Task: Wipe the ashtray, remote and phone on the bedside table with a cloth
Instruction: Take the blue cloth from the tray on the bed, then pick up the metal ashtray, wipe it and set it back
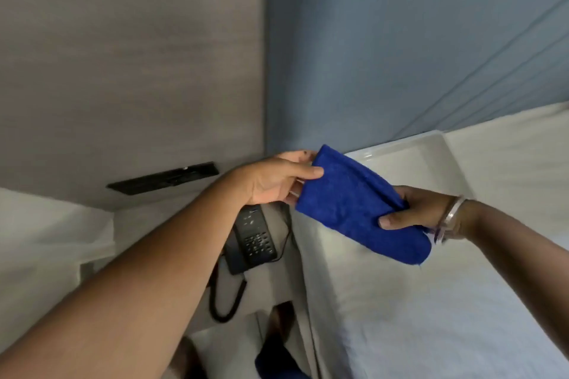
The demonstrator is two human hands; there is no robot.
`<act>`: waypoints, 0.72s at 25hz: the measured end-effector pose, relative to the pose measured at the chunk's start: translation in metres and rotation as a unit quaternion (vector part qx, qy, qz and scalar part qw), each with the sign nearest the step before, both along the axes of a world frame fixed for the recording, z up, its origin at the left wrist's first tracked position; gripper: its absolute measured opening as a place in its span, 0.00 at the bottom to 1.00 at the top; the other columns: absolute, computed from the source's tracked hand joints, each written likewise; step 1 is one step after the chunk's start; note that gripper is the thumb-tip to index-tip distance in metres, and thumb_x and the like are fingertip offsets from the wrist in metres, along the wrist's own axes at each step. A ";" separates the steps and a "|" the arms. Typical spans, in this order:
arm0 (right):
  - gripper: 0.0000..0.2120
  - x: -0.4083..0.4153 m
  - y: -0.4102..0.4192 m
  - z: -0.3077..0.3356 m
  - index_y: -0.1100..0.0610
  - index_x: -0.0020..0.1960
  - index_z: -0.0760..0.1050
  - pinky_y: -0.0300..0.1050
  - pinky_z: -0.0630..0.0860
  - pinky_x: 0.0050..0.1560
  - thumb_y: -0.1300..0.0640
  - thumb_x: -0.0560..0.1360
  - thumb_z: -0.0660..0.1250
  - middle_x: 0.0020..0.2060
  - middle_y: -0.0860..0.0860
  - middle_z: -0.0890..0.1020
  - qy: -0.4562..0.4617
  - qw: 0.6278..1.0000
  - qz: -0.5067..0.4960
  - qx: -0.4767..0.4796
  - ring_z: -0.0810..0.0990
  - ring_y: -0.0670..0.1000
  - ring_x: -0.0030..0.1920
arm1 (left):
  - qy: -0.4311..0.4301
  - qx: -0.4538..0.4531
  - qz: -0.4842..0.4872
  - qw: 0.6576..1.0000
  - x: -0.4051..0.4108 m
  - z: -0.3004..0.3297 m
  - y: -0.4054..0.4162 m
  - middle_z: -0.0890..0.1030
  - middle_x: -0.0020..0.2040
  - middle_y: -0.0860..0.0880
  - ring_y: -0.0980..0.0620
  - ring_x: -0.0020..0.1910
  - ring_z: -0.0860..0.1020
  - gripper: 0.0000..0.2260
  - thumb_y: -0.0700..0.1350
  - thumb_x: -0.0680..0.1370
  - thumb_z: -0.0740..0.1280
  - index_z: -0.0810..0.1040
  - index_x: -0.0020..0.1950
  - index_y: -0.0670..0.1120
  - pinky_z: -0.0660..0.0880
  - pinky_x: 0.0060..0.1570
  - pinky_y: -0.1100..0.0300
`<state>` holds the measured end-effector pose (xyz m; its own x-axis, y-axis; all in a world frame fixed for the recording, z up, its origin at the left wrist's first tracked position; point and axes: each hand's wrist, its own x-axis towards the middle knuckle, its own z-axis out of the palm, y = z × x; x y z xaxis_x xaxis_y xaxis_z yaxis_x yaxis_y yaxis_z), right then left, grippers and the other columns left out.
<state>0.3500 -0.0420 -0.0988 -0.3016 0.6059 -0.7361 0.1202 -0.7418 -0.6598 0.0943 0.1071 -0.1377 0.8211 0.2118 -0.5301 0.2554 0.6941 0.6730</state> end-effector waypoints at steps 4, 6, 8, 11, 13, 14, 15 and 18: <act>0.18 -0.180 0.002 -0.049 0.59 0.59 0.77 0.45 0.81 0.44 0.61 0.70 0.72 0.55 0.59 0.83 0.069 0.988 -0.109 -0.085 0.83 0.57 0.52 | 0.137 -0.016 0.250 0.958 -0.150 -0.056 -0.041 0.83 0.55 0.45 0.47 0.53 0.81 0.08 0.41 0.80 0.66 0.80 0.58 0.46 0.79 0.49 0.52; 0.18 -0.267 0.006 -0.086 0.62 0.61 0.75 0.48 0.80 0.45 0.67 0.71 0.70 0.53 0.59 0.83 -0.006 0.990 -0.119 -0.075 0.82 0.58 0.50 | 0.380 0.133 0.297 0.866 -0.236 -0.106 -0.066 0.82 0.55 0.39 0.43 0.56 0.79 0.07 0.40 0.80 0.66 0.80 0.56 0.43 0.75 0.52 0.54; 0.17 -0.331 0.008 -0.116 0.60 0.60 0.75 0.50 0.79 0.48 0.67 0.72 0.69 0.50 0.57 0.83 -0.064 0.991 -0.102 -0.057 0.82 0.58 0.50 | 0.583 0.220 0.192 0.759 -0.322 -0.155 -0.092 0.79 0.61 0.39 0.39 0.61 0.77 0.15 0.46 0.78 0.67 0.76 0.63 0.43 0.73 0.57 0.52; 0.13 -0.386 0.008 -0.146 0.50 0.54 0.75 0.53 0.79 0.52 0.61 0.72 0.70 0.51 0.55 0.82 -0.123 0.989 -0.055 -0.054 0.81 0.57 0.50 | 0.644 0.158 0.150 0.734 -0.393 -0.211 -0.117 0.76 0.64 0.38 0.37 0.62 0.76 0.26 0.55 0.75 0.69 0.70 0.67 0.41 0.75 0.58 0.48; 0.15 -0.410 0.008 -0.159 0.49 0.57 0.72 0.52 0.78 0.51 0.58 0.73 0.70 0.52 0.53 0.80 -0.154 0.987 -0.006 -0.052 0.79 0.56 0.51 | 0.624 0.151 0.171 0.748 -0.403 -0.247 -0.120 0.79 0.60 0.39 0.37 0.59 0.78 0.28 0.57 0.73 0.70 0.72 0.64 0.39 0.76 0.54 0.51; 0.16 -0.419 0.008 -0.163 0.49 0.59 0.71 0.49 0.78 0.47 0.57 0.73 0.70 0.51 0.52 0.80 -0.172 0.984 0.021 -0.044 0.79 0.55 0.49 | 0.618 0.154 0.184 0.749 -0.404 -0.261 -0.119 0.80 0.57 0.39 0.38 0.57 0.79 0.25 0.55 0.73 0.71 0.74 0.62 0.39 0.76 0.51 0.53; 0.17 -0.426 0.010 -0.164 0.50 0.60 0.71 0.44 0.77 0.42 0.57 0.73 0.70 0.49 0.51 0.79 -0.192 0.980 0.047 -0.031 0.79 0.53 0.47 | 0.617 0.156 0.199 0.745 -0.404 -0.272 -0.116 0.82 0.55 0.39 0.38 0.55 0.80 0.21 0.51 0.73 0.70 0.76 0.59 0.38 0.76 0.48 0.54; 0.12 -0.428 0.020 -0.153 0.46 0.52 0.71 0.36 0.71 0.34 0.57 0.72 0.69 0.43 0.48 0.79 -0.258 0.961 0.095 0.031 0.77 0.46 0.41 | 0.606 0.128 0.259 0.741 -0.400 -0.294 -0.099 0.84 0.50 0.38 0.38 0.52 0.82 0.12 0.41 0.71 0.68 0.81 0.53 0.38 0.78 0.46 0.55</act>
